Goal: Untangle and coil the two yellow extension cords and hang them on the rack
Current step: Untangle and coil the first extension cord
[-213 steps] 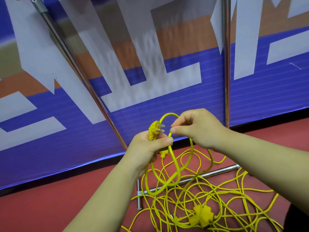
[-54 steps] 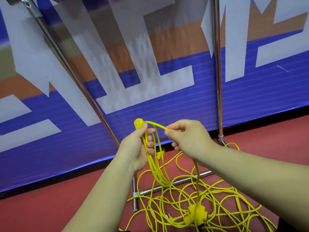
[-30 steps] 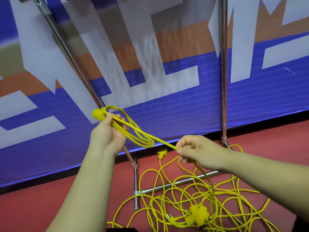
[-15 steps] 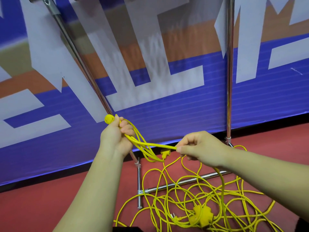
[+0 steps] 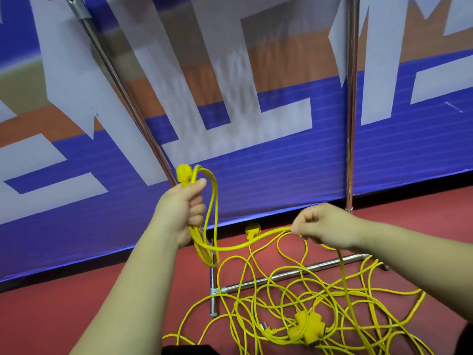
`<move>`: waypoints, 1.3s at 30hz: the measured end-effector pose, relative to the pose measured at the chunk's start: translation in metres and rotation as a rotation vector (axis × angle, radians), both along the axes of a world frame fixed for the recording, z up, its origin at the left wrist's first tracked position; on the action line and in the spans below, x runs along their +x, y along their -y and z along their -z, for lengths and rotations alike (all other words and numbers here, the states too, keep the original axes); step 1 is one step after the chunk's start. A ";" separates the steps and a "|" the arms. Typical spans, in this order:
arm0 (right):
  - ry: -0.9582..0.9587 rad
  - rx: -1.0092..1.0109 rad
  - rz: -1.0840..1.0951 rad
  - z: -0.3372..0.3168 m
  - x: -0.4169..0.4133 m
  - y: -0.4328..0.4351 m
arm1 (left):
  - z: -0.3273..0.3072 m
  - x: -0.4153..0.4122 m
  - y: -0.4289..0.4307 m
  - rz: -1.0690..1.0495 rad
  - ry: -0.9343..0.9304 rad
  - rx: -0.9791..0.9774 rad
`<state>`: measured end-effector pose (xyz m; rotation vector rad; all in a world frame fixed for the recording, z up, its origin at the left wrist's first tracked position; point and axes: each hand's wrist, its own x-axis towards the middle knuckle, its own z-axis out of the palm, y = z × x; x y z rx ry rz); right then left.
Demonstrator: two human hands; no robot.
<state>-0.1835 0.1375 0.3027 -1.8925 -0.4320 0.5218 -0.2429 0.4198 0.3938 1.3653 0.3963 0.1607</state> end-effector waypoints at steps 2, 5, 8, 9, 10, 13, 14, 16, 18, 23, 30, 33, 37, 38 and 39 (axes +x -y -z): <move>0.058 0.010 0.066 -0.010 0.004 0.000 | 0.008 -0.002 0.019 0.059 -0.042 0.161; 0.130 0.044 0.129 -0.026 0.006 -0.003 | 0.019 -0.003 0.043 0.139 -0.100 0.295; 0.191 0.084 0.173 -0.038 0.005 -0.007 | 0.029 -0.002 0.059 0.188 -0.130 0.332; 0.204 0.096 0.182 -0.041 0.004 -0.007 | 0.031 -0.002 0.064 0.201 -0.128 0.325; 0.205 0.114 0.188 -0.044 0.003 -0.007 | 0.033 -0.002 0.068 0.214 -0.121 0.314; 0.203 0.167 0.201 -0.050 0.003 -0.006 | 0.035 -0.002 0.079 0.252 -0.118 0.260; 0.211 0.169 0.210 -0.051 0.004 -0.006 | 0.035 -0.001 0.082 0.273 -0.122 0.242; 0.217 0.182 0.232 -0.051 0.005 -0.005 | 0.036 -0.001 0.086 0.316 -0.116 0.238; 0.212 0.204 0.243 -0.050 0.006 -0.004 | 0.037 -0.001 0.091 0.331 -0.084 0.295; 0.202 0.261 0.156 -0.060 0.009 0.001 | 0.025 0.006 0.094 0.184 0.054 0.428; 0.022 0.264 -0.043 -0.049 0.015 0.018 | 0.001 0.019 0.049 -0.071 0.195 0.210; -0.022 0.184 -0.094 -0.032 0.017 0.019 | -0.006 0.023 0.031 -0.133 0.253 0.065; -0.112 0.124 -0.107 -0.013 0.021 0.026 | -0.010 0.023 0.000 -0.196 0.305 -0.071; -0.137 0.110 -0.109 -0.009 0.020 0.027 | -0.010 0.022 -0.004 -0.200 0.306 -0.072; -0.157 0.101 -0.103 -0.006 0.018 0.027 | -0.009 0.021 -0.006 -0.199 0.306 -0.057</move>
